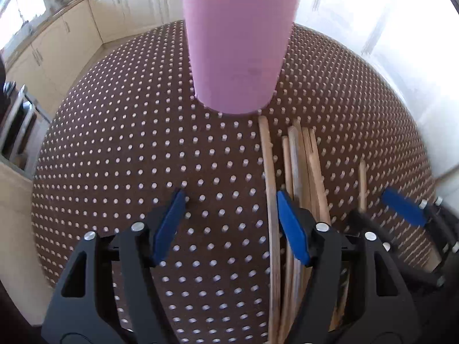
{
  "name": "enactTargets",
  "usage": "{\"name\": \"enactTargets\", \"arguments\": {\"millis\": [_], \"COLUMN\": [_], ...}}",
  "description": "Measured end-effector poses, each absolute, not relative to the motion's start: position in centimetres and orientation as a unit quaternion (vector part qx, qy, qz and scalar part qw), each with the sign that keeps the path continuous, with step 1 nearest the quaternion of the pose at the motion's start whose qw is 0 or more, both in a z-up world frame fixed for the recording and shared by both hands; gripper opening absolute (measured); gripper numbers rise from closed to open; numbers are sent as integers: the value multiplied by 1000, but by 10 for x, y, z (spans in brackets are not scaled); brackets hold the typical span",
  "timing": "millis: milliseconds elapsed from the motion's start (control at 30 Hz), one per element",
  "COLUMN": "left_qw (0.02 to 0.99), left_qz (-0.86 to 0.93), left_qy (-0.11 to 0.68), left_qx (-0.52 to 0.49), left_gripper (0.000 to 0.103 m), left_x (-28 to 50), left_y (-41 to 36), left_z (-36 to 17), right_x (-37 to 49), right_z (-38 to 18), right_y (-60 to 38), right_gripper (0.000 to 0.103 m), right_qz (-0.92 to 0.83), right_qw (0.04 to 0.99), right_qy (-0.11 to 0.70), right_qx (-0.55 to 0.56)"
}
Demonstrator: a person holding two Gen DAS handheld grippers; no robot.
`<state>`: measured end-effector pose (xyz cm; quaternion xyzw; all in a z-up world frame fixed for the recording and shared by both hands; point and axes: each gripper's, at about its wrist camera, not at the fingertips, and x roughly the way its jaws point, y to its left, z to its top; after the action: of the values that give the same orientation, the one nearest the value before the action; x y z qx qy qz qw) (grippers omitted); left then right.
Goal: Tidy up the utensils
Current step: 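Lower the right gripper onto one loose chopstick beside the pile, then close the right gripper on the chopstick and lift it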
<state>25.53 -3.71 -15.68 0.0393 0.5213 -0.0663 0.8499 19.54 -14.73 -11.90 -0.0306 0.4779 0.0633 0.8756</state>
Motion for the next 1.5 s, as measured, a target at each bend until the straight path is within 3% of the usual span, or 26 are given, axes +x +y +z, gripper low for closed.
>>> {"name": "enactTargets", "arguments": {"millis": [200,233,300,467,633,867,1167,1333,1500], "left_qw": [853,854,856,861,865,856,856,860,873], "left_qz": [-61,-65,-81,-75,-94,-113,-108,-98,-112], "left_qy": [517,514,508,497,490,505,506,500,474], "left_qx": [41,46,60,76,57,1,-23,7,22], "left_gripper": [62,58,30,10,7,7,8,8,7], "left_x": [257,254,247,231,221,213,204,211,211], "left_y": [-43,-42,-47,-55,-49,-8,31,3,-14], "left_z": [-160,-160,-158,-160,-163,-163,-168,-173,-174], "right_x": [196,196,197,195,191,184,174,169,166], "right_z": [-118,-118,-118,-117,-118,-116,-113,-115,-115], "right_y": [-149,-149,-149,-147,-146,-142,-136,-132,-141], "right_gripper": [46,46,46,46,41,17,19,19,12], "right_qz": [63,63,62,57,61,108,114,84,72], "right_qw": [876,876,876,876,876,872,866,865,871], "right_qy": [478,477,478,478,477,475,484,493,486], "right_qx": [-30,-30,-29,-32,-36,-43,-52,-47,-14]}}
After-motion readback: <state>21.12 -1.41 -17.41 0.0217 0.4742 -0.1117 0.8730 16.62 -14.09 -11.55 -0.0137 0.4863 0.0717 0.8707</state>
